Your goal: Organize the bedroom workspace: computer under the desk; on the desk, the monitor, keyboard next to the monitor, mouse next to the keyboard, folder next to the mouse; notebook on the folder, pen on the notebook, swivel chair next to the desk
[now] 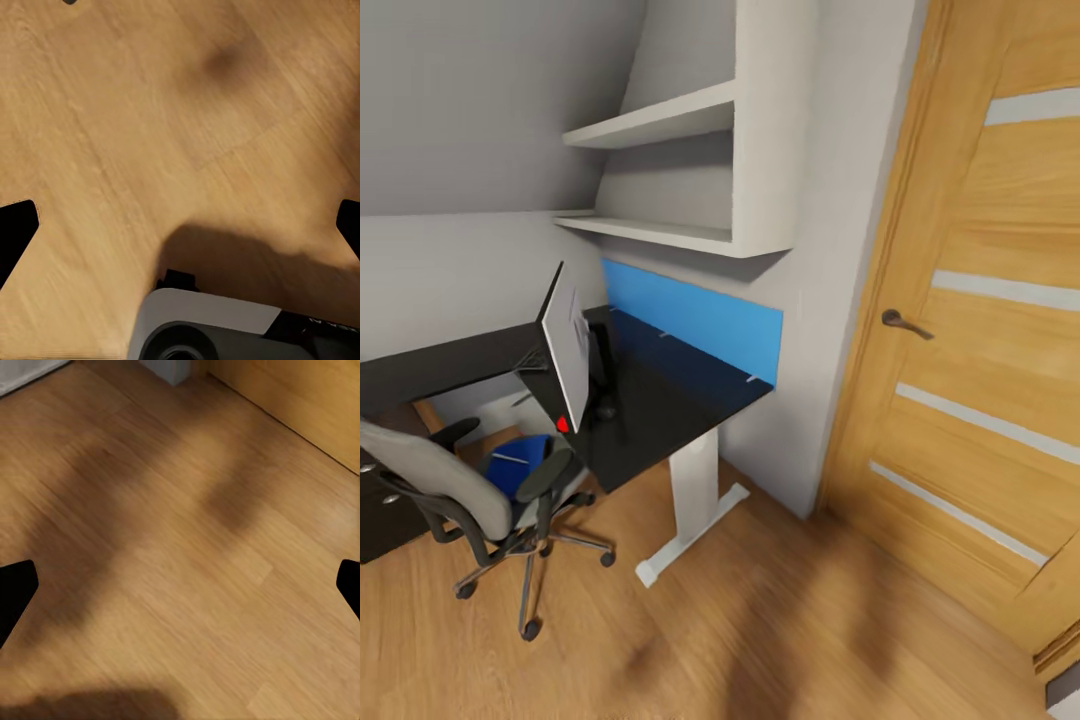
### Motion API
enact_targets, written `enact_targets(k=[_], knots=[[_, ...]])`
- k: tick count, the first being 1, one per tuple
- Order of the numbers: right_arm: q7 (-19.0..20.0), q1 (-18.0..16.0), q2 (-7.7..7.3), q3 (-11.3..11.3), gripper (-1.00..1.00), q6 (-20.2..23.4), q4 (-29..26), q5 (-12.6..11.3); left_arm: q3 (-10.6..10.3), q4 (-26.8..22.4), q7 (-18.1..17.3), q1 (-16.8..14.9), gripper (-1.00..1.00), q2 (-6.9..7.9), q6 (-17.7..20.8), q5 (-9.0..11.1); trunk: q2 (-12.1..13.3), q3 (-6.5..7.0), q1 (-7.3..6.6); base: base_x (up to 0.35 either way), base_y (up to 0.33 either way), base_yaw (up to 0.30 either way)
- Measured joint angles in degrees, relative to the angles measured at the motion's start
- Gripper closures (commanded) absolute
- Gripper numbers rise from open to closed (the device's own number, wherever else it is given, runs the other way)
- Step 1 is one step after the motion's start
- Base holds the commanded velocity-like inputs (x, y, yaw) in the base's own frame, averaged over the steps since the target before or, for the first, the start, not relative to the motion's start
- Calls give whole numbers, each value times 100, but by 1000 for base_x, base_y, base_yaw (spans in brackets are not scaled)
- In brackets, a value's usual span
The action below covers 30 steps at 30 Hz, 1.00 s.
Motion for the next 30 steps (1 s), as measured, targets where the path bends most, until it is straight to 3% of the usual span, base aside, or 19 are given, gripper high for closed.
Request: enact_targets(k=[30], knots=[[0,0,4,0,-100,5,7,0,0,0,0,0,-100,-16,9,0,0,0,0,0,0,285]])
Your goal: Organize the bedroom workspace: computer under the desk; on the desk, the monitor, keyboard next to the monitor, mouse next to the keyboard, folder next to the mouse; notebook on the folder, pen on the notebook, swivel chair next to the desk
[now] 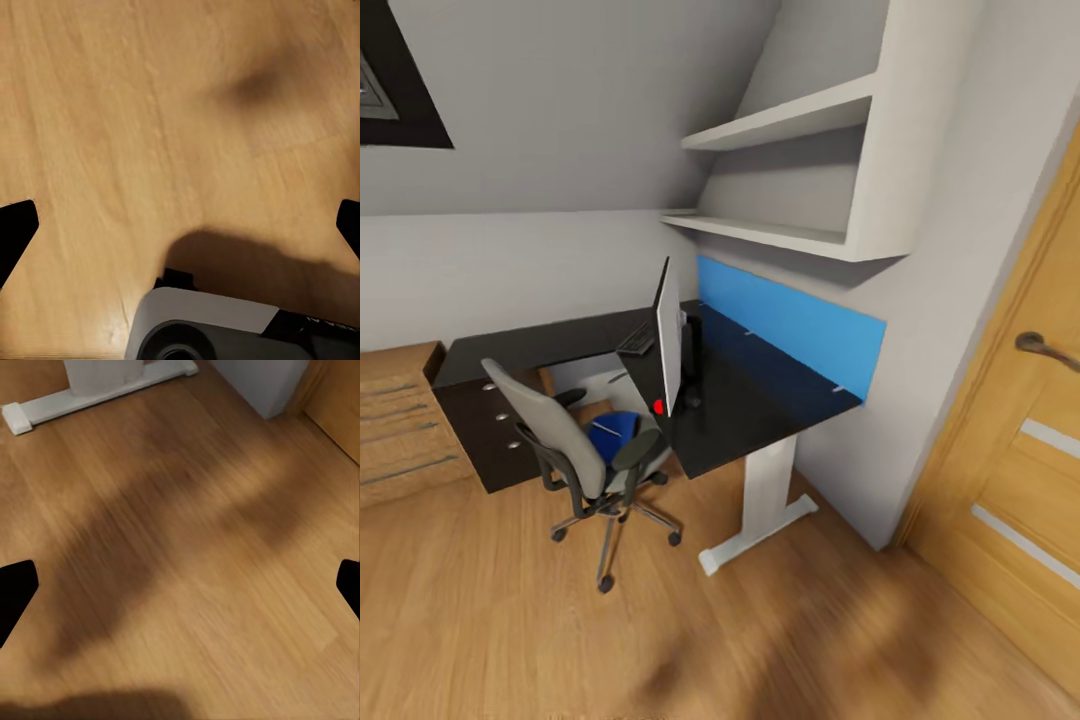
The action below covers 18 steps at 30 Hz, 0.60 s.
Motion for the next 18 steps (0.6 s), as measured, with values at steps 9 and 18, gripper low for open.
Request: enact_targets(k=[9,18], knots=[[0,0,0,0,-100,0,1,0,0,0,0,0,-100,-1,-1,0,0,0,0,0,0,285],[0,0,0,0,-100,0,1,0,0,0,0,0,-100,-1,0,0,0,0,0,0,0,285]])
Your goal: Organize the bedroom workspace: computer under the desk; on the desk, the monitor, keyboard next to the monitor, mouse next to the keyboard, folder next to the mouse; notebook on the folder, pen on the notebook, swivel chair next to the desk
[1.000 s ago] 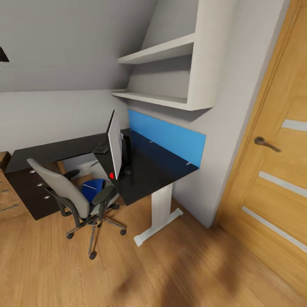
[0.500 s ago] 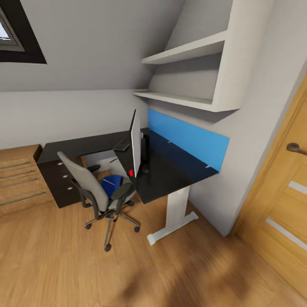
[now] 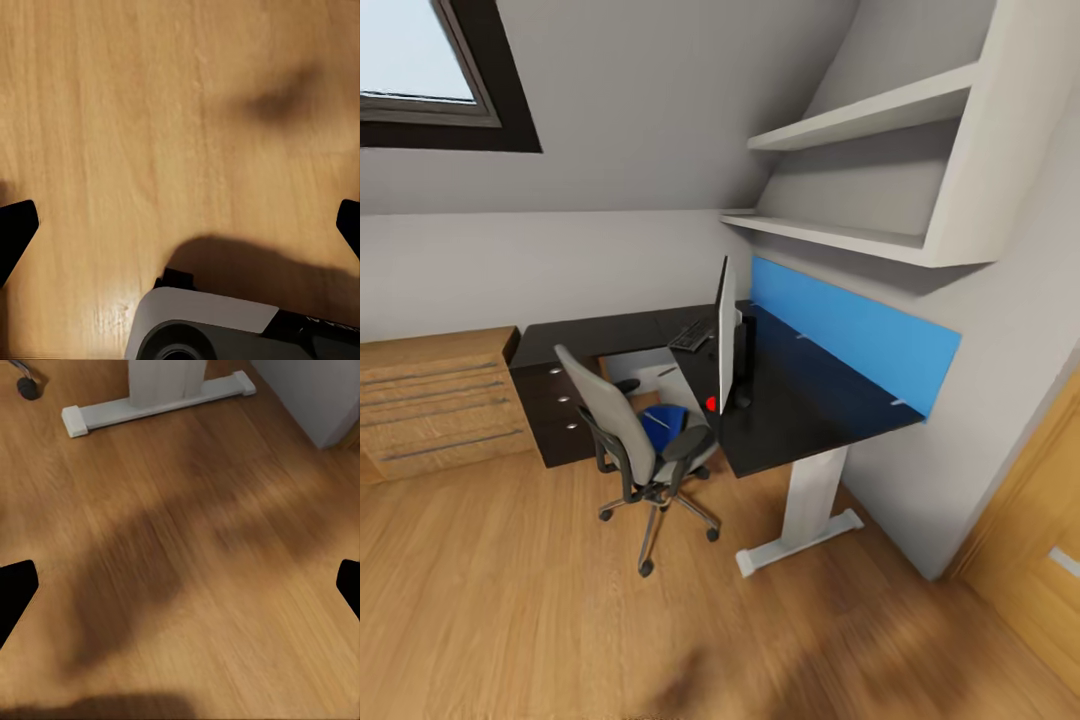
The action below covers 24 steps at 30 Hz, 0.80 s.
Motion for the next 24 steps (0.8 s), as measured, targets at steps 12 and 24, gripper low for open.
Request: enact_targets(k=[12,24], knots=[[0,0,0,0,-100,0,0,0,0,0,0,0,-100,0,1,0,0,0,0,0,0,285],[0,0,0,0,-100,0,0,0,0,0,0,0,-100,0,-2,0,0,0,0,0,0,285]])
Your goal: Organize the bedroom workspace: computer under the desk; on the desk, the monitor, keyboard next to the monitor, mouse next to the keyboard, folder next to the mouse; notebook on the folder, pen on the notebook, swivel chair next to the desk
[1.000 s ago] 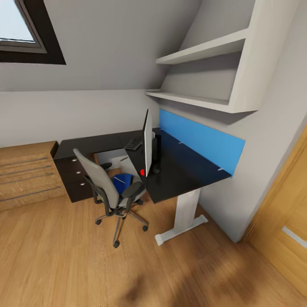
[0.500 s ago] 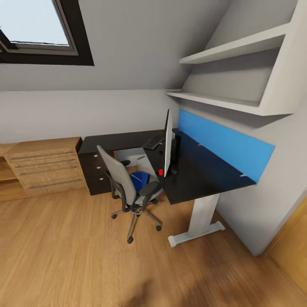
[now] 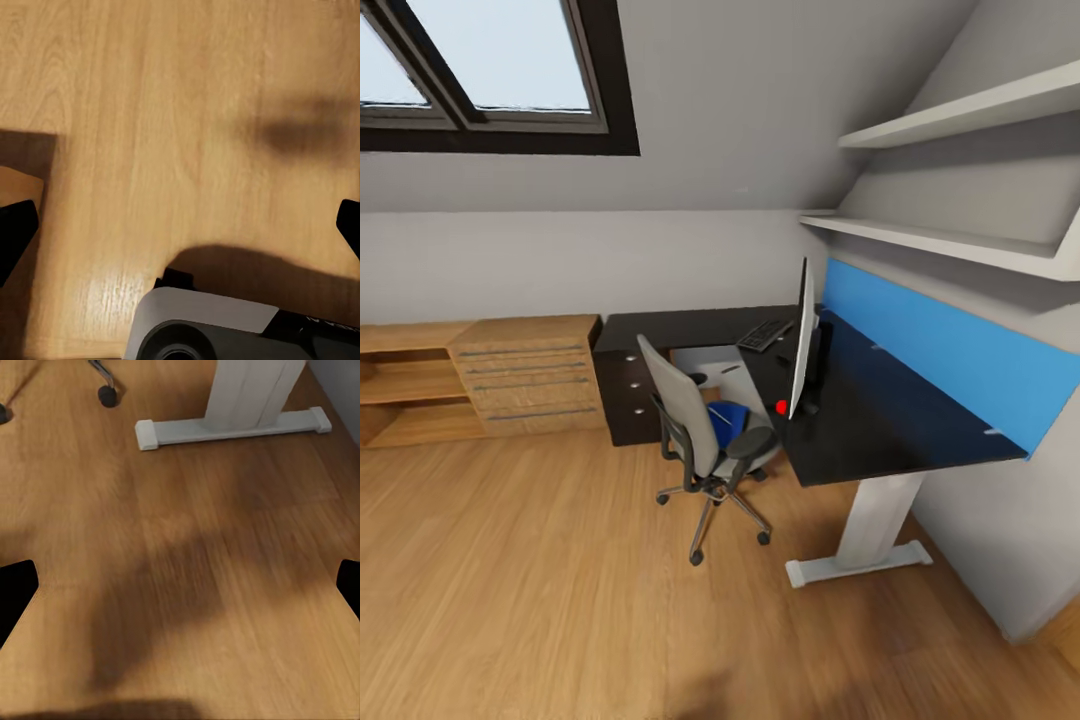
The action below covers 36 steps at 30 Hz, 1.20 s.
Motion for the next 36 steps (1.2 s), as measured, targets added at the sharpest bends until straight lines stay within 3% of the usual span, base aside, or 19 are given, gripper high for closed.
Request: enact_targets(k=[12,36], knots=[[3,0,-3,2,-100,0,4,7,2,0,0,0,-100,0,0,-1,0,0,0,0,0,192],[9,0,-9,3,-100,30,26,24,2,0,5,0,-100,9,5,-1,-962,-431,527,0,0,3]])
